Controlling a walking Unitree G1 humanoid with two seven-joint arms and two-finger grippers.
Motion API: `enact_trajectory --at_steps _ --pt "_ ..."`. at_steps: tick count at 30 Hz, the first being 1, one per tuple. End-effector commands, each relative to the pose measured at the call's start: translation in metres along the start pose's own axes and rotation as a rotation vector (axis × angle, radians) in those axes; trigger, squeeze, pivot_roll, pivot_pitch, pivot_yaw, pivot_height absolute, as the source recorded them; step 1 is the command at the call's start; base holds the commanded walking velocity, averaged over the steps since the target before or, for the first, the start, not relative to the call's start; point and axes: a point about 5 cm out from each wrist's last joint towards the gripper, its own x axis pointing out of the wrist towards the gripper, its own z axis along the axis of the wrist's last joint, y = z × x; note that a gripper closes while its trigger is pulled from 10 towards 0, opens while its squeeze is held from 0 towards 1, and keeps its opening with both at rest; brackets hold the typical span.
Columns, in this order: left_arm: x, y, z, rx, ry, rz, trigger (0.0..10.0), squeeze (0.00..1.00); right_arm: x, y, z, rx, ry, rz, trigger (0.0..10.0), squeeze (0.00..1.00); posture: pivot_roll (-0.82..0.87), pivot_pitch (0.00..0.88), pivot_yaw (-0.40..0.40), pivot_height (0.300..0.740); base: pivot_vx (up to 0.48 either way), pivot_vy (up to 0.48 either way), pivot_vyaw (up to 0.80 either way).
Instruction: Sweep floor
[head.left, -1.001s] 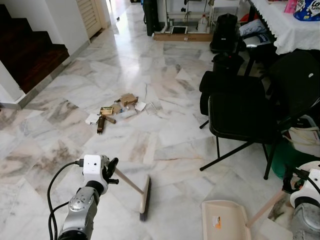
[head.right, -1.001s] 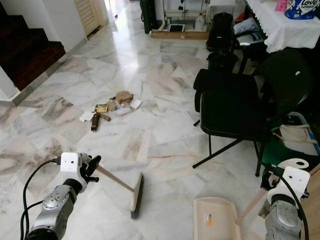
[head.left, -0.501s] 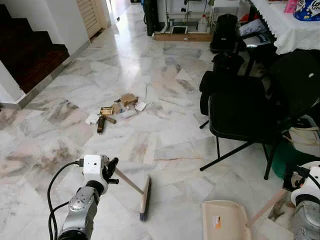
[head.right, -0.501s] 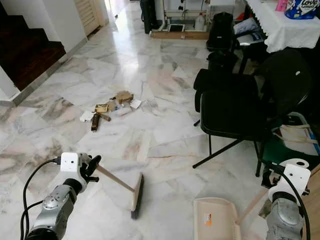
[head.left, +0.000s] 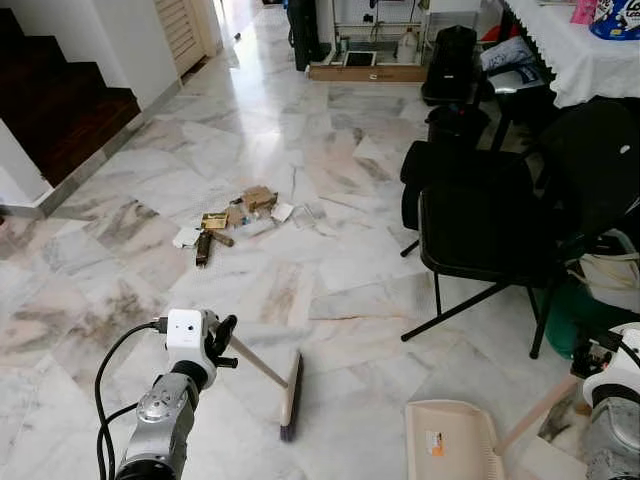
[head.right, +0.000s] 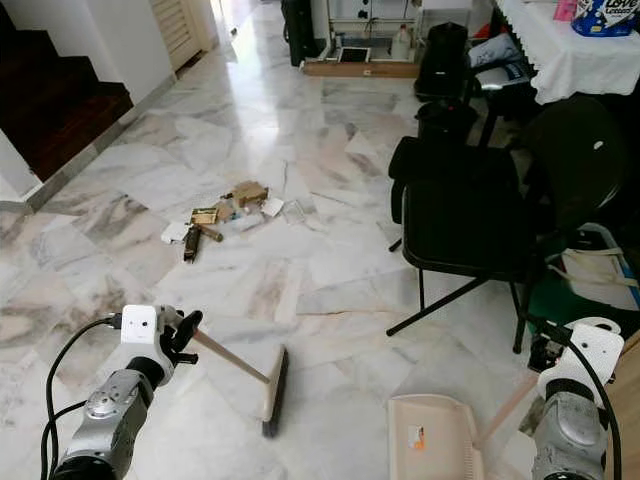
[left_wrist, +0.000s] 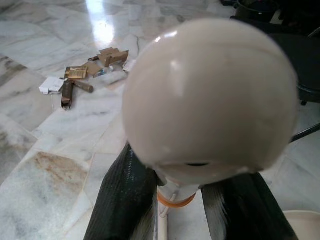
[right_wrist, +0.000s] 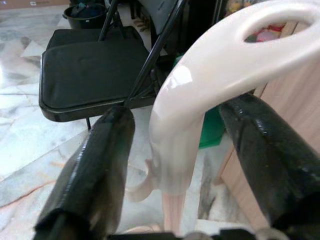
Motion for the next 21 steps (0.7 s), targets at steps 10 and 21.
enact_trajectory --at_steps 10,21 --pt "0.0020 0.0048 0.0098 0.021 -0.028 0.001 10.0 0.00 0.0003 -0.0005 -0.0001 0.012 -0.003 0.005 0.0 0.00 0.01 0.044 0.103 0.740 0.000 0.000 0.00" --pt "0.0026 0.0039 0.0097 0.021 -0.027 -0.002 10.0 0.00 -0.0008 0.0011 -0.0023 0.024 0.002 0.022 0.0 0.00 0.01 0.046 0.106 0.740 0.000 0.000 0.00"
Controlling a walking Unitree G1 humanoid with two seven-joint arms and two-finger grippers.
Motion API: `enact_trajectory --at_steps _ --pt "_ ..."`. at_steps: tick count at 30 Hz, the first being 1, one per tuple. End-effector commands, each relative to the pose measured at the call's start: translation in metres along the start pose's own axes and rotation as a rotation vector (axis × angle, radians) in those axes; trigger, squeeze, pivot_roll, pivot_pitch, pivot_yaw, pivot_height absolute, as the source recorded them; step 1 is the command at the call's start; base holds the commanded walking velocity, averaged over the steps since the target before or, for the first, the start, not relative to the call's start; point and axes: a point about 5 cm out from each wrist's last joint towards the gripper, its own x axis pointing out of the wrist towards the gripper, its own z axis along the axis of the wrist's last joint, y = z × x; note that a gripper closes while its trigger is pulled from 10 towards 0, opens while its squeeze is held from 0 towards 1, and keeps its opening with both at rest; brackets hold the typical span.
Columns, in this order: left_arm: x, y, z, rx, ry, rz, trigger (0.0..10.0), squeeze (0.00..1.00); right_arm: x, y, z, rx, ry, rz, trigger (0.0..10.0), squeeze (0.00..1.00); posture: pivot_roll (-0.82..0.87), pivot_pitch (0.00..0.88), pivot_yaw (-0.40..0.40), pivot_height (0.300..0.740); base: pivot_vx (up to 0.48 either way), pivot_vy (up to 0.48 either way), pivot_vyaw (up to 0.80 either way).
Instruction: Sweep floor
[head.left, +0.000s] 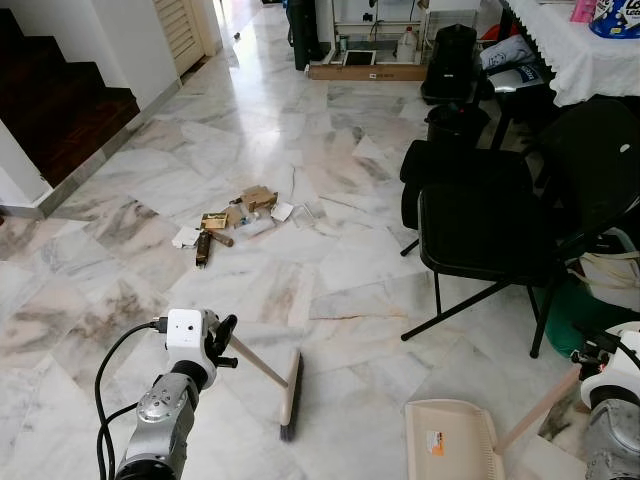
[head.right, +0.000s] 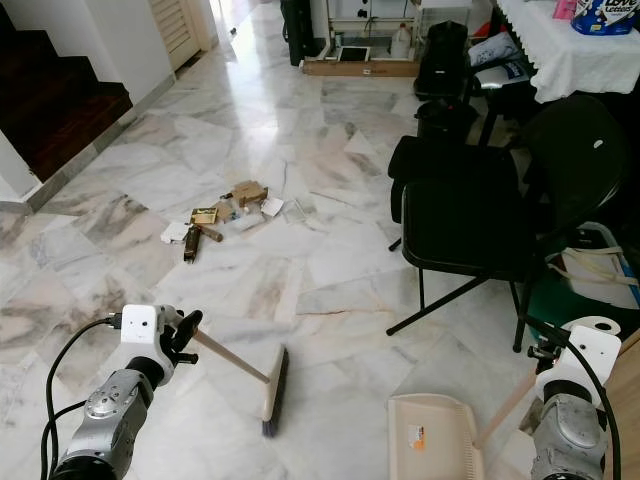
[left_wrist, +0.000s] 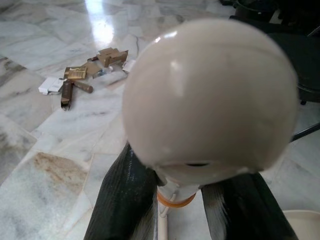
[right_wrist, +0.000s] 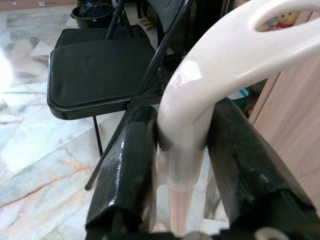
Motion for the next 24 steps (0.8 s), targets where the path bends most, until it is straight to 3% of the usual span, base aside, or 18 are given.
enact_trajectory --at_steps 1,24 --pt "0.003 0.004 0.009 0.021 -0.026 -0.002 10.0 0.00 0.000 0.000 -0.001 0.015 0.003 -0.005 0.0 0.00 0.01 0.046 0.106 0.740 0.000 0.000 0.00" --pt "0.003 0.004 0.010 0.022 -0.026 -0.003 10.0 0.00 0.002 0.010 0.002 0.000 -0.013 0.026 0.0 0.00 0.01 0.037 0.105 0.740 0.000 0.000 0.00"
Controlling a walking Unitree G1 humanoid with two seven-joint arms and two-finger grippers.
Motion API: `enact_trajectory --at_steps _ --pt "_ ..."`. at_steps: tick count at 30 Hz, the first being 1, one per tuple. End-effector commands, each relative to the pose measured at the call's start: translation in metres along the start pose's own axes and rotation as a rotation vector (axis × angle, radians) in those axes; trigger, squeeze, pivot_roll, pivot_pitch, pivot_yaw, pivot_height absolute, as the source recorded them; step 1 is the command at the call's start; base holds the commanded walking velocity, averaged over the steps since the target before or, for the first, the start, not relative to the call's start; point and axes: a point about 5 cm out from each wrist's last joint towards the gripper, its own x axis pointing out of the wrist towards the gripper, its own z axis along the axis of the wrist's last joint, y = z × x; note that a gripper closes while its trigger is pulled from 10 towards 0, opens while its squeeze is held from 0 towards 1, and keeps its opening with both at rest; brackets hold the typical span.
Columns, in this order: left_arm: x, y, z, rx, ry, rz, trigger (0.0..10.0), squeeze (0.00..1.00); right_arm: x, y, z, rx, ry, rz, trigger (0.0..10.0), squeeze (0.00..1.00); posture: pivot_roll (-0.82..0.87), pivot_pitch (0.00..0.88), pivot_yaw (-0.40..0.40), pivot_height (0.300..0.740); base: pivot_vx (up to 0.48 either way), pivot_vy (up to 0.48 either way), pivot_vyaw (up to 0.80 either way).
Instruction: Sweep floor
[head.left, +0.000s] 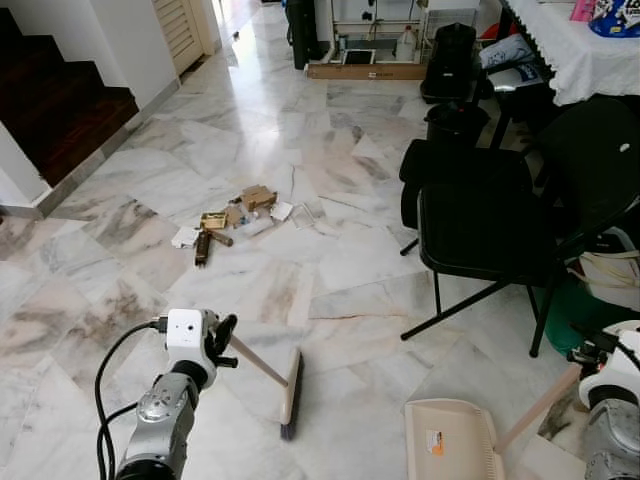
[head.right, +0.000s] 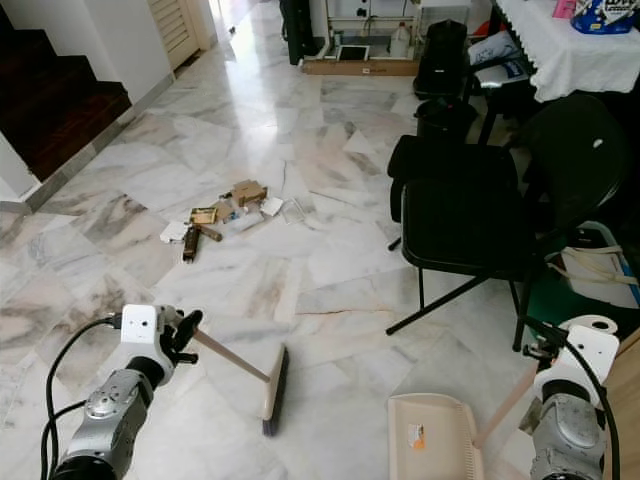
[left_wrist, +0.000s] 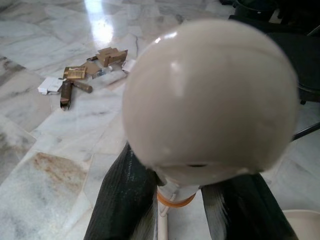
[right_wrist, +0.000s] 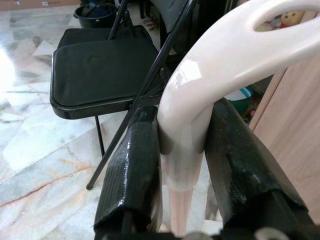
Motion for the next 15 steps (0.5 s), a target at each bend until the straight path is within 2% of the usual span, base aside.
enact_trajectory --at_steps 1,6,7,8,9,15 --pt "0.003 0.004 0.010 0.022 -0.026 -0.003 10.0 0.00 0.003 0.010 0.004 0.002 -0.023 0.021 0.0 0.00 0.01 0.036 0.105 0.740 0.000 0.000 0.00" --pt "0.004 0.004 0.010 0.022 -0.028 -0.004 10.0 0.00 0.006 0.014 0.013 0.000 -0.067 0.004 0.0 0.00 0.01 0.034 0.105 0.740 0.000 0.000 0.00" --pt "0.004 0.003 0.011 0.022 -0.029 -0.006 10.0 0.00 0.007 0.017 0.018 0.008 -0.089 0.000 5.8 0.00 0.01 0.033 0.105 0.740 0.000 0.000 0.00" --pt "0.004 0.003 0.011 0.022 -0.029 -0.007 10.0 0.00 0.008 0.018 0.019 0.011 -0.094 0.000 5.8 0.00 0.01 0.033 0.105 0.740 0.000 0.000 0.00" --pt "0.004 0.002 0.010 0.021 -0.029 -0.007 10.0 0.00 0.008 0.020 0.021 0.012 -0.102 0.007 10.0 0.00 0.01 0.033 0.105 0.740 0.000 0.000 0.00" --pt "0.004 0.002 0.009 0.019 -0.027 -0.006 10.0 0.00 0.011 0.023 0.029 0.022 -0.134 0.007 10.0 0.00 0.01 0.037 0.103 0.740 0.000 0.000 0.00"
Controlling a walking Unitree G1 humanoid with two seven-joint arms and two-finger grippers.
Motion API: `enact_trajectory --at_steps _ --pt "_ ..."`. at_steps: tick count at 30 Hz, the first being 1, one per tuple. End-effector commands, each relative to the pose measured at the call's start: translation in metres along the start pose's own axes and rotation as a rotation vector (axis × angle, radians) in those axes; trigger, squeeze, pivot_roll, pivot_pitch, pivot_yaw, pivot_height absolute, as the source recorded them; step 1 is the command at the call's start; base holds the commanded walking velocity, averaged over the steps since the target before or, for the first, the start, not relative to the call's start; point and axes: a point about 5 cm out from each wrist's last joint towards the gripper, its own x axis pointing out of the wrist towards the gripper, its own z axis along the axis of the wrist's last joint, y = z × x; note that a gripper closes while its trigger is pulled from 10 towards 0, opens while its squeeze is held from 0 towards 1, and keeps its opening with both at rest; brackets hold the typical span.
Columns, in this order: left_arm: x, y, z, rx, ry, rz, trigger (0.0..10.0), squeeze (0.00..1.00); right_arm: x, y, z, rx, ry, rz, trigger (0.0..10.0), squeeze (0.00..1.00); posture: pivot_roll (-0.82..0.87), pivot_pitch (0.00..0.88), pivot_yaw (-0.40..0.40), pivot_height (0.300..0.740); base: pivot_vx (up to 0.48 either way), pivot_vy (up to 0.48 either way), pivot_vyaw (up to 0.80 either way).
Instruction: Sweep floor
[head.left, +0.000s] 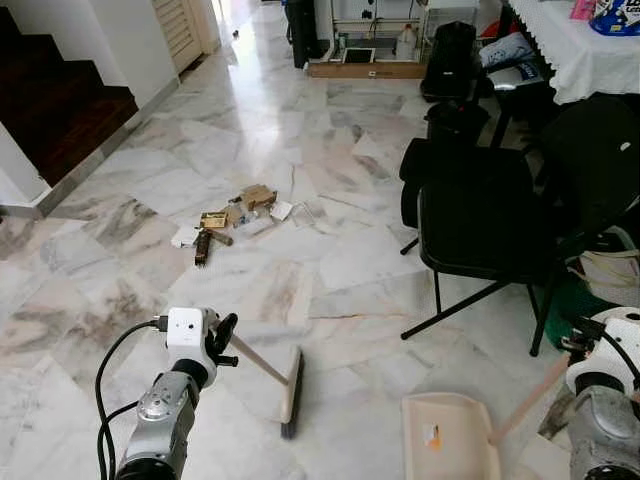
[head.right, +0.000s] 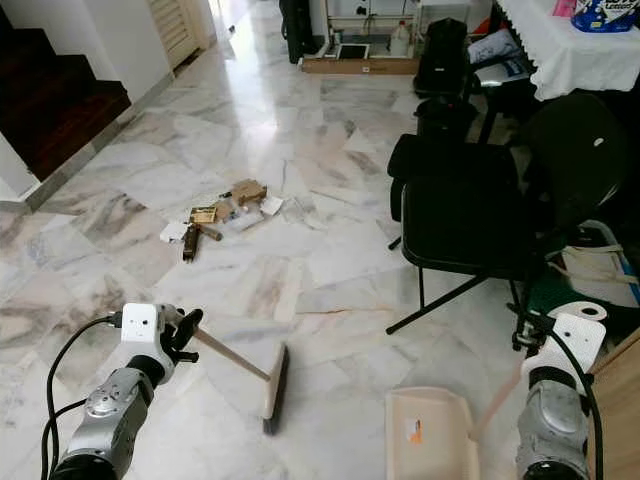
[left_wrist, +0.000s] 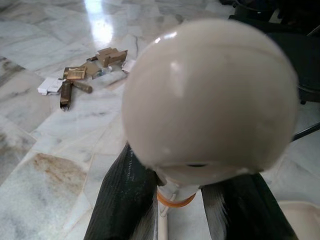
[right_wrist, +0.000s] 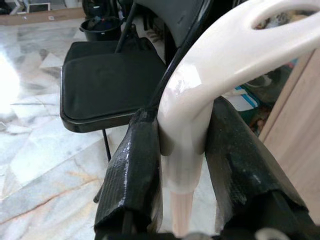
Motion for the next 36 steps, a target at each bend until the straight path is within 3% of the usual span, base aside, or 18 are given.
enact_trajectory --at_steps 1,8,19,27,30,36 --pt "0.003 0.003 0.008 0.018 -0.023 -0.003 10.0 0.00 0.007 0.005 0.019 0.008 -0.087 0.005 10.0 0.00 0.01 0.037 0.102 0.740 0.000 0.000 0.00" --pt "0.002 0.002 0.007 0.016 -0.020 -0.004 10.0 0.00 0.010 0.008 0.030 0.011 -0.133 0.003 10.0 0.00 0.01 0.042 0.102 0.740 0.000 0.000 0.00" --pt "0.006 0.003 0.018 0.035 -0.069 0.026 10.0 0.00 -0.003 0.042 0.021 0.049 -0.133 0.069 10.0 0.00 0.01 0.049 0.095 0.740 0.000 0.000 0.00" --pt "0.006 0.006 0.032 0.043 -0.113 0.031 10.0 0.00 -0.003 0.049 0.022 0.058 -0.131 0.064 10.0 0.00 0.01 0.052 0.081 0.740 0.000 0.000 0.00" --pt "0.006 0.005 0.038 0.055 -0.146 0.039 10.0 0.00 -0.004 0.060 0.023 0.062 -0.119 0.086 10.0 0.00 0.02 0.060 0.067 0.740 0.000 0.000 0.00" --pt "0.005 0.000 0.035 0.047 -0.130 0.034 10.0 0.00 -0.004 0.070 0.023 0.077 -0.111 0.104 10.0 0.00 0.02 0.061 0.063 0.740 0.000 0.040 0.00"
